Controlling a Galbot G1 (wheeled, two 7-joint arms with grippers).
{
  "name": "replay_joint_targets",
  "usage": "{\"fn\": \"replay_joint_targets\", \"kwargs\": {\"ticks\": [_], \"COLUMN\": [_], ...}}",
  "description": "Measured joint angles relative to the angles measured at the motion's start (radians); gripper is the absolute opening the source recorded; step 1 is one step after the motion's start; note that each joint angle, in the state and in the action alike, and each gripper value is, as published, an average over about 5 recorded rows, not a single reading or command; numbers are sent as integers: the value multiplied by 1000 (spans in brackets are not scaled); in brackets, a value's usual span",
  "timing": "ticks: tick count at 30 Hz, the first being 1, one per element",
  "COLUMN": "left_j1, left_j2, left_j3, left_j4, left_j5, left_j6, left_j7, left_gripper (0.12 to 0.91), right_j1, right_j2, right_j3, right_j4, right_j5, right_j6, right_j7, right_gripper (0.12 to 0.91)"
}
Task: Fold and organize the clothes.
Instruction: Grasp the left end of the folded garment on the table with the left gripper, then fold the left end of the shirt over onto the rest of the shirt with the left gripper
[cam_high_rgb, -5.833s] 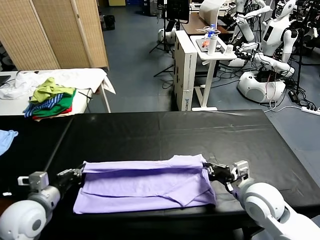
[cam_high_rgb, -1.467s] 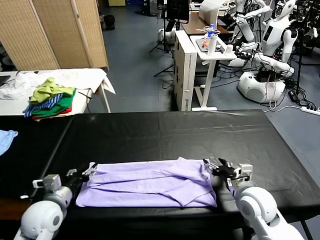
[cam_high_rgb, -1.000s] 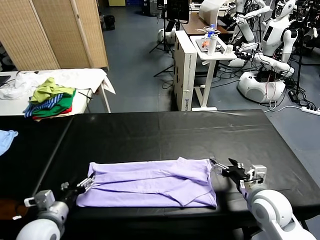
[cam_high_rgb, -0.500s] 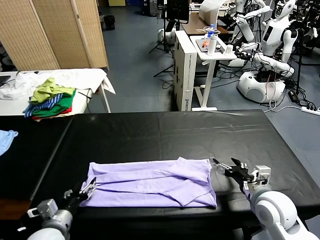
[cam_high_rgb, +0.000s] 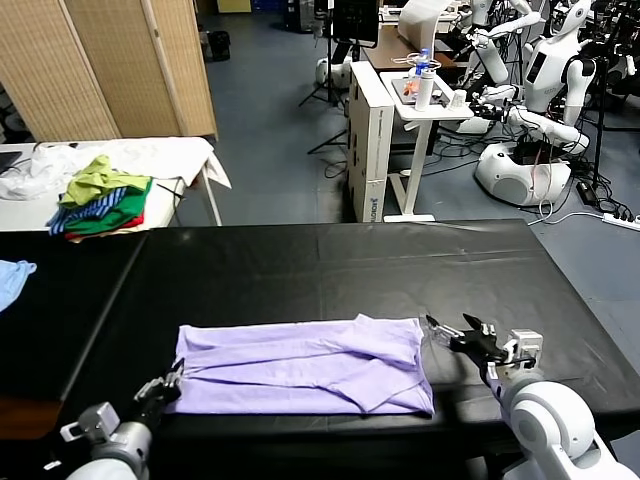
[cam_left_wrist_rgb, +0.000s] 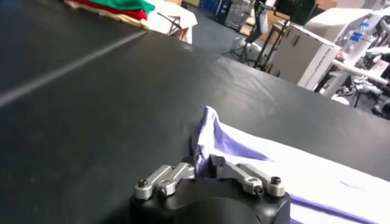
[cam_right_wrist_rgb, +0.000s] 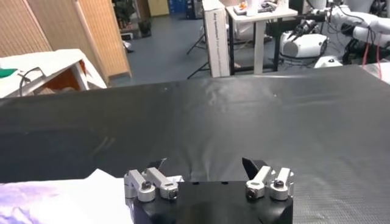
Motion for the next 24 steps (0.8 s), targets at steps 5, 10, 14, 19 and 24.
{"fn": "replay_joint_targets", "kwargs": {"ticks": [5,10,14,19,24], "left_j1": [-1,8,20,36,52], "left_j2": [-1,18,50,119,210], "left_j3": [0,-3,-18,-49,-101], "left_j4": [-1,-15,-35,-44,-20], "left_j5": [3,76,170,247,241], "left_j6": [1,-6,-26,-54,-66], "left_j7": [1,14,28,47,55], "left_gripper": [169,171,171,171,171], "right_j1": [-5,-13,-28,-68,-127], "right_j2": [0,2,3,2,9], "right_j3": [3,11,22,29,34], "right_j4": [6,15,26,44,67], "right_j5": [0,0,1,-10,-28], "right_j6": [1,4,23,85,110], "right_j7": [0,0,-5,-38,-52], "right_gripper": [907,907,907,907,907]}}
